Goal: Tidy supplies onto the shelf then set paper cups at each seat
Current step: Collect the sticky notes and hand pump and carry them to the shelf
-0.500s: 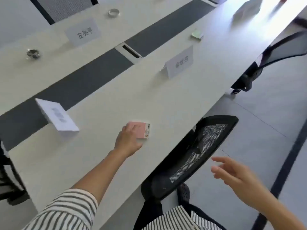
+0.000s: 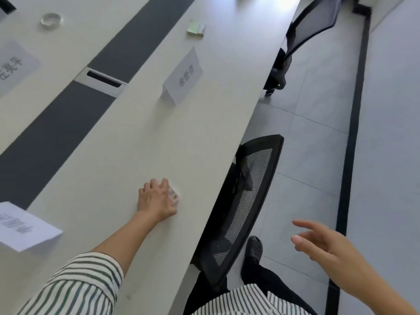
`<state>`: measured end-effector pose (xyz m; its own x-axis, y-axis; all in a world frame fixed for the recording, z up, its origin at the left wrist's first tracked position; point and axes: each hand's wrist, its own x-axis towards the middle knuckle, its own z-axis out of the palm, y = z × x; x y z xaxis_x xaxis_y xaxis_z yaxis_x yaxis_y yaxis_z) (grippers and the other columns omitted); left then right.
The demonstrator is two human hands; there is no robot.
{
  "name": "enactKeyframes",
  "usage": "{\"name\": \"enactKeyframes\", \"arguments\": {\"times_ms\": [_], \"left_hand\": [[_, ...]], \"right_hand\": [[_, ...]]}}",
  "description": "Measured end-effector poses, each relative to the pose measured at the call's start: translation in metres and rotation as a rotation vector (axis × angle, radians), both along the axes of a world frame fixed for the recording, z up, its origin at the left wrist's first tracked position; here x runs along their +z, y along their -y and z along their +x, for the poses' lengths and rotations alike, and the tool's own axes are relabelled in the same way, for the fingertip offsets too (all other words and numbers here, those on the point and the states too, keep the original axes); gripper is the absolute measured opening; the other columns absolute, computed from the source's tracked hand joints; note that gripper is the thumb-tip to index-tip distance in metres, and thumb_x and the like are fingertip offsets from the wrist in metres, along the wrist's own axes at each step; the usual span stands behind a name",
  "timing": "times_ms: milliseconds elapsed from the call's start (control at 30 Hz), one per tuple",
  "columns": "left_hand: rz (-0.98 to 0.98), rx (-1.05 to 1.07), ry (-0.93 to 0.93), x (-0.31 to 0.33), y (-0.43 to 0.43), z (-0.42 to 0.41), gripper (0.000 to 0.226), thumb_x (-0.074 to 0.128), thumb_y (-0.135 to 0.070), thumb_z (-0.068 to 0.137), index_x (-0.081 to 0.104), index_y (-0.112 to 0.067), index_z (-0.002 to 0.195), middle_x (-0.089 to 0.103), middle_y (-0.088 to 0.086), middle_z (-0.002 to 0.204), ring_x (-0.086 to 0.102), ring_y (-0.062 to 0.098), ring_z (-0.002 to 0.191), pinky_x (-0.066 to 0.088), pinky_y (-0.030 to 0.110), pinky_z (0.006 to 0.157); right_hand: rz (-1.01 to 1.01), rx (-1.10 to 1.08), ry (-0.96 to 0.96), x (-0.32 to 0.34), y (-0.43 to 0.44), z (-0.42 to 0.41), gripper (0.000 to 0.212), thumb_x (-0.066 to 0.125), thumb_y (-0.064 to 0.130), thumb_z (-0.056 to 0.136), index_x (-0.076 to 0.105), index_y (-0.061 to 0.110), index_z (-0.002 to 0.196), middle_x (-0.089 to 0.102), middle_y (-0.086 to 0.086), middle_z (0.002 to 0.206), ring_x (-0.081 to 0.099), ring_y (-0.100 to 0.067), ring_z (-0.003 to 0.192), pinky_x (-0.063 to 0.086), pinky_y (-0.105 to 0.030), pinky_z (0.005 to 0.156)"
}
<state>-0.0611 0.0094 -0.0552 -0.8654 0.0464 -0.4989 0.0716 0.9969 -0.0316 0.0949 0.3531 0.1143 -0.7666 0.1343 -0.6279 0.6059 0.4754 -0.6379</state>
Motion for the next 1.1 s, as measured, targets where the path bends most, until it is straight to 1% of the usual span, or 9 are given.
{"name": "enactKeyframes", "arguments": {"times_ms": [267, 333, 433, 500, 600, 700, 800, 1000, 1100], "left_hand": [[0.286, 0.483, 0.007, 0.057, -0.032, 0.002, 0.092, 0.06, -0.047, 0.065, 0.021, -0.03, 0.147, 0.04, 0.007, 0.128, 0.058, 0.032, 0.106, 0.049, 0.035, 0.086], [0.481, 0.623, -0.037, 0.079, -0.048, 0.003, 0.091, 0.059, -0.051, 0.061, 0.027, -0.031, 0.145, 0.043, 0.007, 0.131, 0.056, 0.032, 0.108, 0.049, 0.04, 0.091], [0.845, 0.752, -0.093, 0.118, -0.086, 0.007, 0.089, 0.074, -0.054, 0.063, 0.037, -0.03, 0.14, 0.046, 0.002, 0.134, 0.054, 0.025, 0.112, 0.049, 0.039, 0.087], [1.03, 0.798, -0.104, 0.149, -0.123, 0.012, 0.084, 0.077, -0.052, 0.062, 0.044, -0.03, 0.135, 0.051, 0.0, 0.127, 0.057, 0.019, 0.103, 0.049, 0.031, 0.075], [1.235, 0.842, -0.069, 0.186, -0.186, 0.026, 0.069, 0.076, -0.049, 0.062, 0.053, -0.03, 0.124, 0.056, 0.001, 0.099, 0.053, 0.014, 0.065, 0.04, 0.025, 0.047], [1.418, 0.853, 0.059, 0.203, -0.245, 0.04, 0.055, 0.076, -0.041, 0.064, 0.059, -0.025, 0.115, 0.055, 0.008, 0.09, 0.047, 0.015, 0.057, 0.038, 0.028, 0.047], [1.459, 0.853, 0.2, 0.209, -0.299, 0.05, 0.04, 0.07, -0.029, 0.071, 0.062, -0.021, 0.109, 0.057, 0.011, 0.092, 0.053, 0.017, 0.063, 0.042, 0.028, 0.054], [1.428, 0.901, 0.343, 0.192, -0.371, 0.042, 0.049, 0.067, -0.032, 0.071, 0.059, -0.019, 0.118, 0.063, 0.017, 0.098, 0.063, 0.026, 0.08, 0.049, 0.035, 0.069], [1.343, 0.91, 0.361, 0.173, -0.396, 0.02, 0.049, 0.066, -0.04, 0.07, 0.06, -0.022, 0.115, 0.065, 0.021, 0.113, 0.067, 0.036, 0.1, 0.052, 0.046, 0.086]], "right_hand": [[-0.055, -0.003, -0.086, 0.004, -0.041, -0.005, 0.043, 0.061, 0.052, 0.073, 0.058, 0.041, 0.114, 0.072, 0.022, 0.092, 0.068, 0.002, 0.086, 0.047, -0.02, 0.075], [-0.074, -0.007, -0.107, 0.004, -0.062, -0.008, 0.036, 0.064, 0.046, 0.078, 0.059, 0.039, 0.113, 0.073, 0.019, 0.091, 0.068, 0.0, 0.085, 0.046, -0.021, 0.074], [-0.104, -0.003, -0.136, 0.002, -0.1, -0.012, 0.028, 0.067, 0.03, 0.085, 0.062, 0.032, 0.112, 0.075, 0.012, 0.087, 0.07, -0.004, 0.082, 0.046, -0.021, 0.073], [-0.111, 0.035, -0.14, 0.0, -0.132, -0.016, 0.027, 0.067, 0.03, 0.085, 0.063, 0.032, 0.111, 0.076, 0.01, 0.086, 0.07, -0.004, 0.081, 0.047, -0.022, 0.073], [-0.119, 0.078, -0.144, 0.001, -0.186, -0.025, 0.025, 0.066, 0.03, 0.085, 0.062, 0.033, 0.11, 0.075, 0.011, 0.086, 0.07, -0.004, 0.081, 0.048, -0.023, 0.073], [-0.097, 0.066, -0.187, 0.003, -0.24, -0.032, 0.023, 0.065, 0.032, 0.085, 0.061, 0.035, 0.108, 0.076, 0.008, 0.083, 0.069, -0.001, 0.08, 0.049, -0.022, 0.072], [-0.115, 0.004, -0.215, 0.006, -0.284, -0.035, 0.023, 0.065, 0.03, 0.086, 0.062, 0.032, 0.109, 0.076, 0.005, 0.082, 0.07, -0.001, 0.077, 0.048, -0.018, 0.068], [-0.158, -0.09, -0.183, -0.007, -0.333, -0.05, 0.023, 0.065, 0.028, 0.087, 0.064, 0.028, 0.111, 0.077, 0.003, 0.083, 0.071, -0.008, 0.077, 0.053, -0.022, 0.065], [-0.166, -0.124, -0.165, -0.013, -0.35, -0.068, 0.021, 0.064, 0.028, 0.088, 0.064, 0.03, 0.109, 0.077, 0.003, 0.084, 0.071, -0.008, 0.078, 0.055, -0.021, 0.065]]}}
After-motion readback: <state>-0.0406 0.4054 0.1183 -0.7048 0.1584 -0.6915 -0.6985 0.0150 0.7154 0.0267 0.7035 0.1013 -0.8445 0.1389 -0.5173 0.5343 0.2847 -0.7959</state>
